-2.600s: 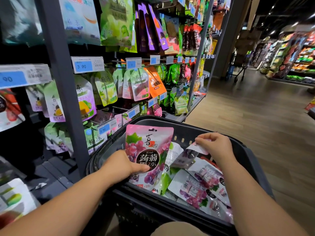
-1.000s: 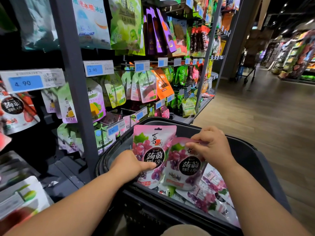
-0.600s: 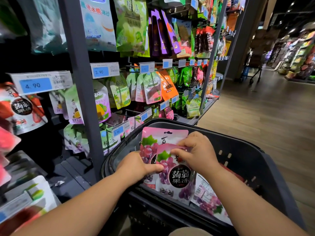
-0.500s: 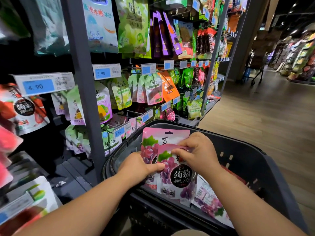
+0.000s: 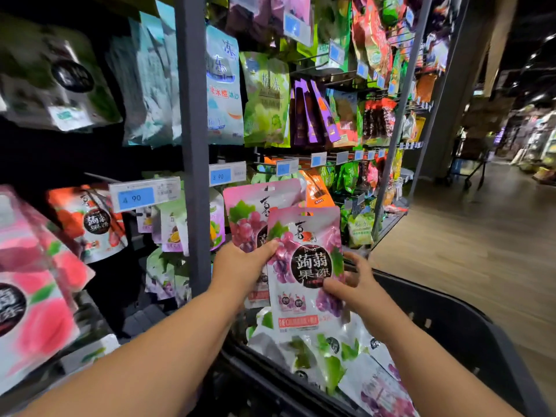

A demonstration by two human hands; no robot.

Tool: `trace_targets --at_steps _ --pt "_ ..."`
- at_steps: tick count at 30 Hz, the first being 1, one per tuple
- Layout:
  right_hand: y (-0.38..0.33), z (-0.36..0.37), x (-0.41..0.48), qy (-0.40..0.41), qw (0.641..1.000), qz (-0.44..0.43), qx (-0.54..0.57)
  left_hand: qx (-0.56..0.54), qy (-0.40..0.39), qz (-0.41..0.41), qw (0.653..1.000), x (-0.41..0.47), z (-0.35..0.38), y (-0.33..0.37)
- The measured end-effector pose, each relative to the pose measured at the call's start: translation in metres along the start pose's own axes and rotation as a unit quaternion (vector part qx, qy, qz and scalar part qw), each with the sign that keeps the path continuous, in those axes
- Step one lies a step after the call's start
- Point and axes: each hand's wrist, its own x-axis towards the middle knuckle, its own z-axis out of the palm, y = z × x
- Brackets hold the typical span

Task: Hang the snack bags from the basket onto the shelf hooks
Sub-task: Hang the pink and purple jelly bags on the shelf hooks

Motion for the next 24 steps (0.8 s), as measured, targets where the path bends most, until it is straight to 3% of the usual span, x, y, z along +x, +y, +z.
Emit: trace_targets --at_steps 4,9,14,21,24 --pt "-0.014 0.031 0.0 -0.072 0.997 -0.001 0.0 -0.025 0.031 0.024 0.999 0.008 -0.025 0.023" --pt "-0.046 0.062 0.002 -0.082 0.994 -0.04 0.051 -0.081 0.054 -0.019 0.995 0.005 -0.061 0.052" --pt "-0.08 0.091 -0.007 -0.074 0.99 -0.092 0.081 -0.194 0.002 -0.042 0.98 -0.009 -0.1 0.081" --pt "-0.132 0.142 -0.022 -0.124 0.974 -0.134 0.135 -0.198 -0.061 -0.009 0.978 -0.041 -0.158 0.117" --pt "-0.154 0.163 -0.025 -0.154 0.966 -0.156 0.137 -0.207 -0.041 0.019 0.977 -0.048 -0.185 0.128"
